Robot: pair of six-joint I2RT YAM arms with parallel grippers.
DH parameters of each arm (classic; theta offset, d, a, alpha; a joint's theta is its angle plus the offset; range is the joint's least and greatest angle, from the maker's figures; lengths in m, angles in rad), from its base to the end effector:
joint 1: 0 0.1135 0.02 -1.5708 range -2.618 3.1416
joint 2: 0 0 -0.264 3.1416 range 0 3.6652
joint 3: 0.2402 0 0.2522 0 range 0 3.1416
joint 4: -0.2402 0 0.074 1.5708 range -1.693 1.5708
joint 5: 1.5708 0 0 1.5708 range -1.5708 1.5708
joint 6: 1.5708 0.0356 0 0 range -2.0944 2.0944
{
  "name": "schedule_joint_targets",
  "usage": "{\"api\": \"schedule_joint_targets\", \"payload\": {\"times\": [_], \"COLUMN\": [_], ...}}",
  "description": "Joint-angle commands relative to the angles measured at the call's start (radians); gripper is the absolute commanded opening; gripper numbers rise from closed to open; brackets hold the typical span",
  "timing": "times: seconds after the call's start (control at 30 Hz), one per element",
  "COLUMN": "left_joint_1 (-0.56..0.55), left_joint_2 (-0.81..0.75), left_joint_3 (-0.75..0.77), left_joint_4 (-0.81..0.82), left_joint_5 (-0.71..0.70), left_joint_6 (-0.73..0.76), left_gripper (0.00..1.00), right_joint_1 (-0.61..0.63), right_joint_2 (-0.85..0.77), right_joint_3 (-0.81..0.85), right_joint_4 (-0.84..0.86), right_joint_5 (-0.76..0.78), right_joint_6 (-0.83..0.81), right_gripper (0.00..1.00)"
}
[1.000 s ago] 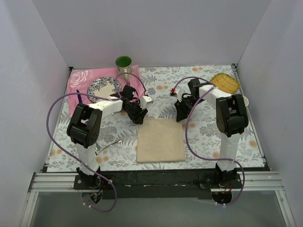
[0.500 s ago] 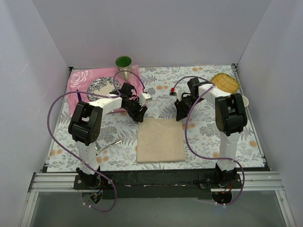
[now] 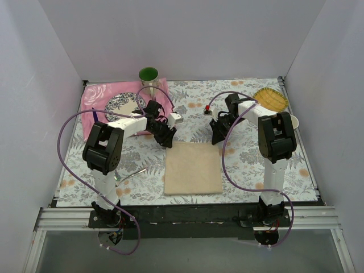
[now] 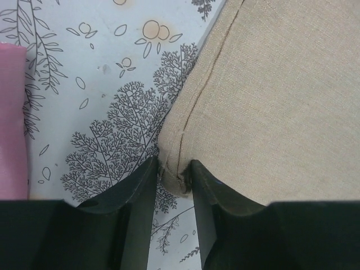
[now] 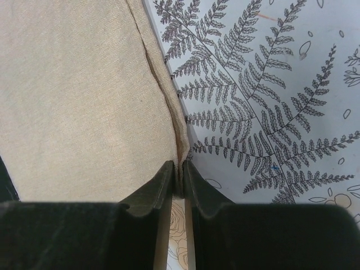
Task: Fold the napkin into a case and place the utensils inside
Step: Pick up the lower triangle-folded napkin from the center of the board.
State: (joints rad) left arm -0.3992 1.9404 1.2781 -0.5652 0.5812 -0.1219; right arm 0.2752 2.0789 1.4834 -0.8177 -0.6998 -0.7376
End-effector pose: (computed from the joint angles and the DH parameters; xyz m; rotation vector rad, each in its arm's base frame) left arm 0.3429 -0.1658 0.1587 0.5335 2.7673 -0.9390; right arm 0.3795 0.1310 0.1564 -1.3725 2.3149 0.9068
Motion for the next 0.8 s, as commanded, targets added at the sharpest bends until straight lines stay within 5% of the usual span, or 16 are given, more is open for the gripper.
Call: {"api": "schedule_joint_targets", "payload": {"times": [0.0,0.23,0.4,0.63,0.77], "left_joint_1": [0.014,0.023,0.025,0.028,0.03], "left_joint_2": [-0.003,0.022,0.005,0.017,0.041], "left_joint_3": [0.027,0.069,0.052,0.064,0.087], "left_joint_4": [0.065,0.036,0.054,0.079,0.054], "left_joint_5": [-0.017,0.025,0.042,0.031,0.046], "left_joint_6": [-0.05,-0.039,-0.044,-0.067,-0.058], "left_gripper": [0.3,0.28,0.24,0.38,0.37], "right_joint_1": [0.001,-0.001,-0.001,0.001,0.001], "right_joint_2": [0.009,0.032,0.023,0.017,0.021], "right_joint_3": [0.054,0.097,0.084,0.086,0.09], "right_joint_4": [-0.015,-0.032,-0.032,-0.034,-0.037], "right_joint_5": [-0.023,-0.02,-0.017,-0.012,-0.012], "right_joint_6": [-0.008,-0.017,-0.026,-0.04,-0.04], "right_gripper": [0.19,0.01,0.01,0.01,0.01]}}
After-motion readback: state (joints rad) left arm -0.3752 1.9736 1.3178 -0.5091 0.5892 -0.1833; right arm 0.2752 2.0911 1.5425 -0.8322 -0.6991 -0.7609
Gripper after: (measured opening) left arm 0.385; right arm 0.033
